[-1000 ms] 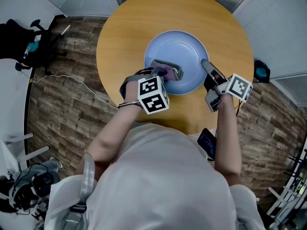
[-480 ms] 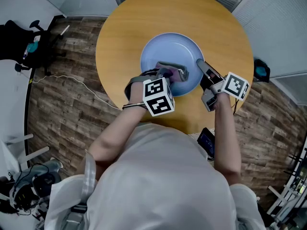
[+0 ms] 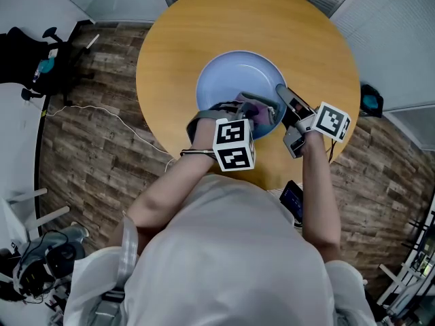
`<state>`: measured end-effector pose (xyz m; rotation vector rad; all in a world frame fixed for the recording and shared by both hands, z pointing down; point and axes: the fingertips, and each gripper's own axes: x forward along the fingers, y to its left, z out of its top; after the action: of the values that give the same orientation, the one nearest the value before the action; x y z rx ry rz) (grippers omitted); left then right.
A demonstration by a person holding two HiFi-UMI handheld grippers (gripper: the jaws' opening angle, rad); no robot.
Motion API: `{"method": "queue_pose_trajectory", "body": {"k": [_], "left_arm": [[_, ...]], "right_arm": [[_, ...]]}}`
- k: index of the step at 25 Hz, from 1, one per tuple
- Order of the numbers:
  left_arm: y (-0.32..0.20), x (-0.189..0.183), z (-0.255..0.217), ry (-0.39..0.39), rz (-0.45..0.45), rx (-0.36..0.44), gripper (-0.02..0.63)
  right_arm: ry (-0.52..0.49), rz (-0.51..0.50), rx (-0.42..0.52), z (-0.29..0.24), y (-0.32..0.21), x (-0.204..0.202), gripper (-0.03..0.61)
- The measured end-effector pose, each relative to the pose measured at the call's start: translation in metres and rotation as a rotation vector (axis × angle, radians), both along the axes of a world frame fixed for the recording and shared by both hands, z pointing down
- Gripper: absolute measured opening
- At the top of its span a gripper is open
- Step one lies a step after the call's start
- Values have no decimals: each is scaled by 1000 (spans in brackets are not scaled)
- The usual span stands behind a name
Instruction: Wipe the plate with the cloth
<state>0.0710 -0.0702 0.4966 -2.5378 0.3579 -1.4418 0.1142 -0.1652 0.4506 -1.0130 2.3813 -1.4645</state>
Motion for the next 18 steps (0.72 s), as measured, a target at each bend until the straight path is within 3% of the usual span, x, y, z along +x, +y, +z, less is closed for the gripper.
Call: {"method": "queue_pose_trajectory", "body": {"k": [6, 18], "left_arm": [[6, -5, 4, -52, 112, 44, 71], [21, -10, 24, -153, 203, 32, 69]], "right_arm": [[-10, -4, 9, -1, -3, -1, 107], [35, 34, -6, 9, -6, 21, 106]]}}
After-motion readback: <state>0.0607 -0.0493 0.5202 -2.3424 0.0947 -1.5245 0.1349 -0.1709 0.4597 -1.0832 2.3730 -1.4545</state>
